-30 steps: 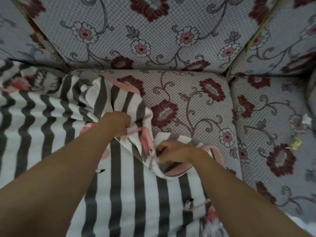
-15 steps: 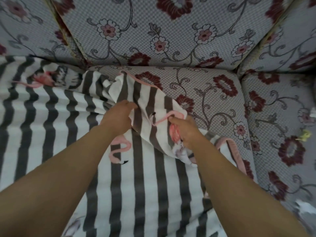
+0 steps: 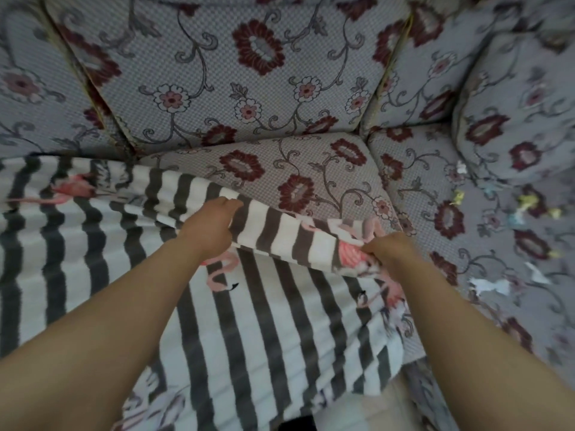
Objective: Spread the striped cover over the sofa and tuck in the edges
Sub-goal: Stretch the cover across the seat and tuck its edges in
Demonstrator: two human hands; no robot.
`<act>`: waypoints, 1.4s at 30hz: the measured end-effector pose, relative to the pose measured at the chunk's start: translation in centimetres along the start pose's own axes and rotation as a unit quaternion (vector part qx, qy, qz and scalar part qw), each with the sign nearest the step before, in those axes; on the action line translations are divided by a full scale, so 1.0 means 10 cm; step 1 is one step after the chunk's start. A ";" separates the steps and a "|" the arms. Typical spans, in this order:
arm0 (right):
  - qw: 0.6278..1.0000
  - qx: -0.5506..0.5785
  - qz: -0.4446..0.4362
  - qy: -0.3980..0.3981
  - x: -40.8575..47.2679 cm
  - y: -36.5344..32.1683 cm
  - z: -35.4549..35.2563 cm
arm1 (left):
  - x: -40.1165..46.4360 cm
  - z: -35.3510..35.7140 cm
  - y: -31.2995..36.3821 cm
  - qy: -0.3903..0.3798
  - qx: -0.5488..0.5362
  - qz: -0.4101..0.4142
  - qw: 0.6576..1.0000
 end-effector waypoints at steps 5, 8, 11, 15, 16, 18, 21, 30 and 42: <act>0.992 0.102 -0.065 0.019 -0.16 0.18 -0.03 | -0.18 0.12 0.11 -0.063 0.021 0.022 0.998; 0.979 0.171 -0.108 -0.025 -0.24 0.09 0.00 | -0.25 0.17 0.13 -0.082 0.025 0.022 0.996; 0.969 0.200 -0.137 -0.054 -0.31 -0.06 0.02 | -0.23 0.20 0.10 -0.079 0.037 0.012 0.996; 0.967 0.150 -0.162 -0.126 -0.28 -0.23 0.03 | -0.07 0.21 0.00 -0.057 0.056 -0.010 0.997; 0.971 0.102 -0.168 -0.134 -0.24 -0.24 0.03 | -0.01 0.24 0.00 -0.067 0.060 -0.014 0.996; 0.974 0.002 -0.184 -0.130 -0.17 -0.26 -0.03 | 0.10 0.34 0.01 -0.088 0.069 -0.020 0.994; 0.964 -0.139 -0.213 -0.076 -0.04 -0.29 -0.19 | 0.23 0.49 0.05 -0.108 0.090 -0.028 0.990; 0.974 -0.023 -0.164 -0.156 0.46 -0.44 -0.48 | 0.66 0.36 0.19 -0.061 0.153 -0.028 0.986; 0.956 0.089 -0.214 -0.178 0.38 -1.05 -0.81 | 1.08 -0.67 0.37 0.013 0.048 -0.018 0.999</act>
Point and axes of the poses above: each hand's wrist, its own x-axis towards the middle knuckle, its own z-axis out of the palm, y = z × x, the point moved 5 cm from there along x, towards the middle knuckle, and after that the axes turned 14 degrees about z, right-handed, at the moved point
